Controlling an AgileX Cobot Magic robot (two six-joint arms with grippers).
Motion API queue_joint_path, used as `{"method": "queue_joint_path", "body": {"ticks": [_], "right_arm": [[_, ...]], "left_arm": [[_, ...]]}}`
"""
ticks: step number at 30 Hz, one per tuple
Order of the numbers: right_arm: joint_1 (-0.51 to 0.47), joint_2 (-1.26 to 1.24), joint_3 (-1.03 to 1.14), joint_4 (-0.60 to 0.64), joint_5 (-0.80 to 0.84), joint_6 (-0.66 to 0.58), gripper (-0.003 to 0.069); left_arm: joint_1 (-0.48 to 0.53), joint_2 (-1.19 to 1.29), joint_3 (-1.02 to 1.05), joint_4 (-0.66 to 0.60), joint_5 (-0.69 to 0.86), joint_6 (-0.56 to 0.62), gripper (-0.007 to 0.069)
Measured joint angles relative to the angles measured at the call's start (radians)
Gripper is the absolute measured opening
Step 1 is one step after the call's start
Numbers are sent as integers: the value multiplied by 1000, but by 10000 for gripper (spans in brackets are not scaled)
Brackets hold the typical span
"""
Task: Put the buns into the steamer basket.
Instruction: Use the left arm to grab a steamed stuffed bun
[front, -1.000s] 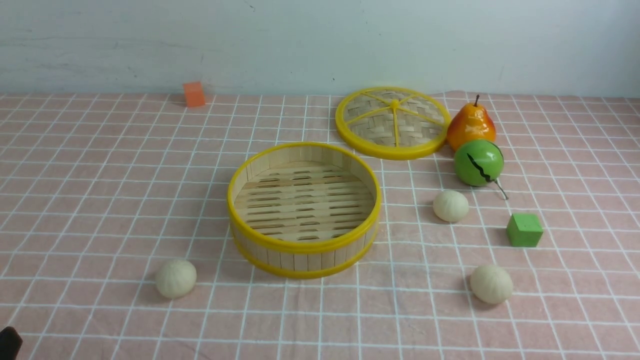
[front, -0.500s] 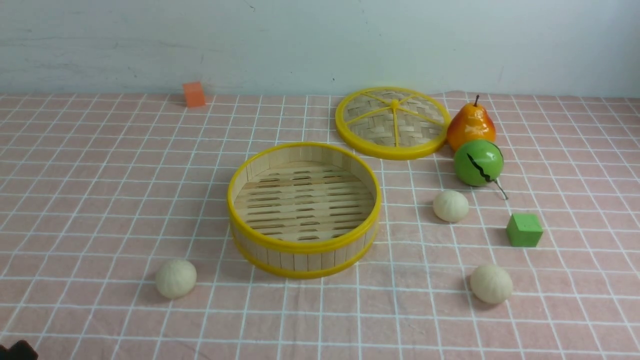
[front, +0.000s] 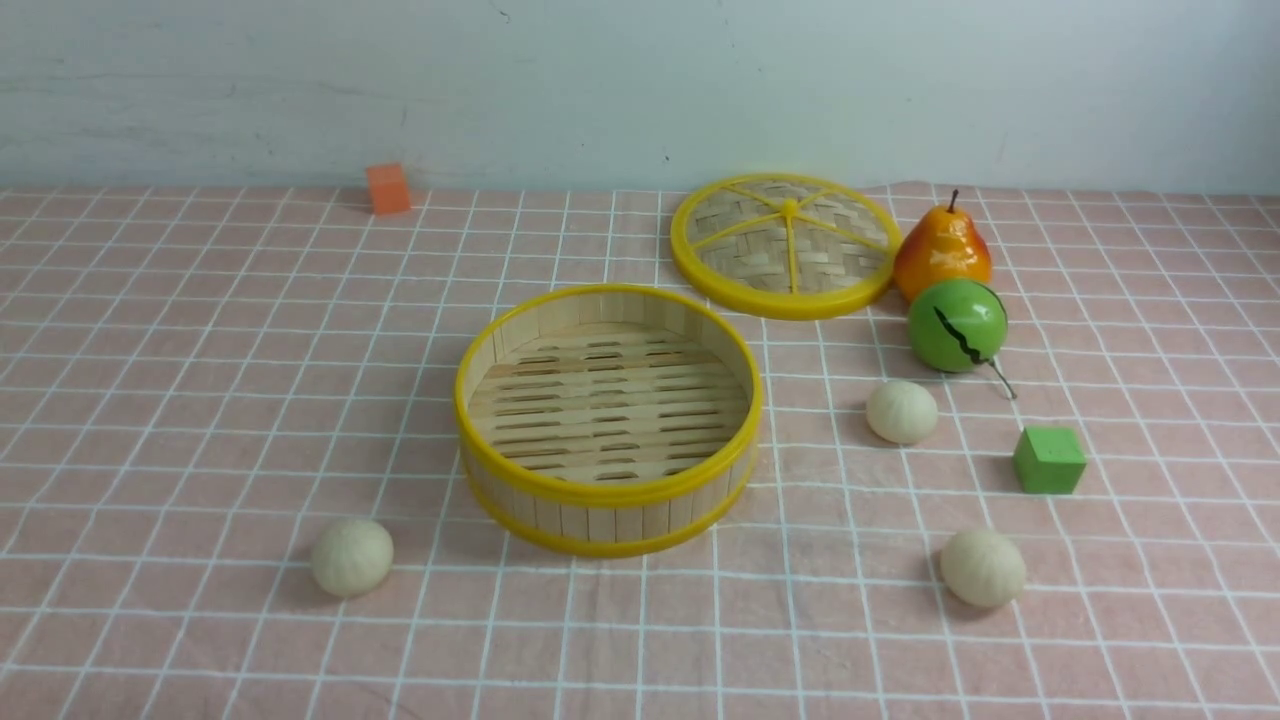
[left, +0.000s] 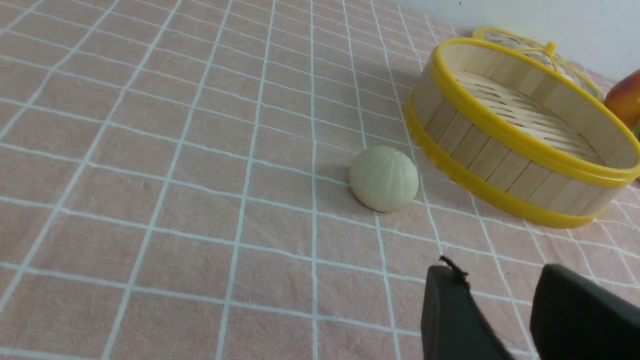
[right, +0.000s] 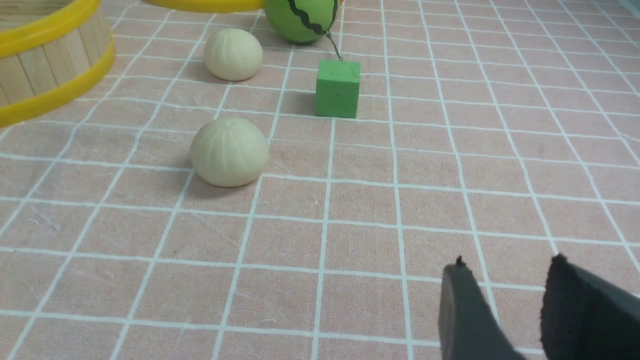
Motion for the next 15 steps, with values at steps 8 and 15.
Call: {"method": "queue_joint_path", "body": {"ticks": [8,15], "right_arm": [[0,0,0,0,2,0,239],[0,0,0,-2,2,0,239]], "left_arm": [[0,0,0,19,35,-1,238],[0,0,0,169,89,-2,164]]}}
